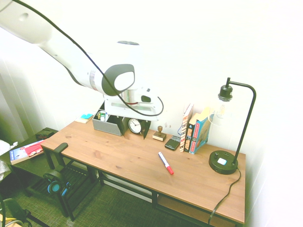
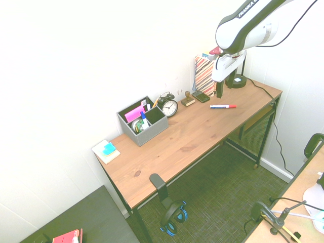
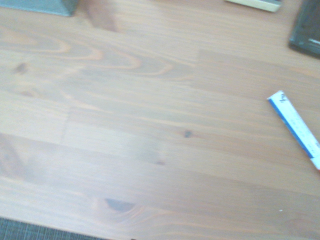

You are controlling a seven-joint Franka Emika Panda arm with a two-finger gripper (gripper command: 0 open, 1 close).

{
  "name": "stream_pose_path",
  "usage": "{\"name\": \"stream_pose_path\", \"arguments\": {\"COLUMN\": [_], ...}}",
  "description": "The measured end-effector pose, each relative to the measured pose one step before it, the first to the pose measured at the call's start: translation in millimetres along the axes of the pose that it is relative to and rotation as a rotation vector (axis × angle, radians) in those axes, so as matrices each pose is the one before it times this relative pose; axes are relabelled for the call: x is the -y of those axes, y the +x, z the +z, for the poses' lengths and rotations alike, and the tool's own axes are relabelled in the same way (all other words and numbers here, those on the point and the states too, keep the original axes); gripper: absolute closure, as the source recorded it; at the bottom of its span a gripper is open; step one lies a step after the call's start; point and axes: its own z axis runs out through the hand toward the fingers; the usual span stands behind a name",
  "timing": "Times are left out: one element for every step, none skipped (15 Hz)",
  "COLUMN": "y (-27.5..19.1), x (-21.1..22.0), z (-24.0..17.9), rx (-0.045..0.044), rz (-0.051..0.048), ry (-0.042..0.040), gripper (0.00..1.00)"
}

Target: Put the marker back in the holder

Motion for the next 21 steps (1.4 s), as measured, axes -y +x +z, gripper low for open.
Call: {"name": "stream_pose_path", "arguments": {"y": [9.89, 7.46, 4.47, 1.86, -0.10, -0.76, -0.28, 0.39, 0.88, 0.86, 0.25, -0.77, -1.46, -0.29, 1.34, 3.73, 6.05, 7.59, 8.38, 8.37, 7.77], "x": [-9.39, -7.54, -5.74, -3.44, -1.64, -0.51, -0.52, -1.48, -3.16, -4.27, -5.04, -4.84, -4.05, -2.82, -1.62, 0.11, 1.69, 1.88, 1.02, 0.23, -0.09], "z": [5.38, 5.22, 6.39, 6.94, 6.94, 6.30, 5.32, 5.41, 6.93, 8.92, 11.18, 12.49, 12.67, 11.57, 9.58, 7.91, 7.84, 6.59, 5.96, 5.26, 5.07], "rx": [-0.00760, -0.00637, -0.00257, 0.00250, 0.00746, 0.00725, 0.00096, -0.00892, -0.00990, -0.00782, -0.00504, -0.00094, 0.00305, 0.00401, 0.00089, -0.00233, -0.00034, -0.00154, -0.00250, -0.00392, -0.00256], "rz": [0.03342, 0.02089, 0.00173, -0.02934, -0.05203, -0.05697, -0.05852, -0.05890, -0.05223, -0.04459, -0.03589, -0.02587, -0.01433, -0.00879, -0.00644, -0.00291, 0.00111, -0.00016, -0.00181, -0.00244, -0.00122], "ry": [-0.00211, -0.00108, -0.00118, -0.00035, -0.00486, -0.00499, -0.00412, -0.00328, -0.00384, -0.00516, -0.00611, -0.00541, -0.00174, 0.00024, 0.00162, 0.00157, 0.00317, 0.00299, -0.00023, -0.00246, -0.00250], "gripper": [0.00, 0.00, 0.00, 0.00, 0.00, 0.00, 0.00, 0.00, 0.00, 0.00, 0.00, 0.00, 0.00, 0.00, 0.00, 0.00, 0.00, 0.00, 0.00, 0.00, 1.00]}}
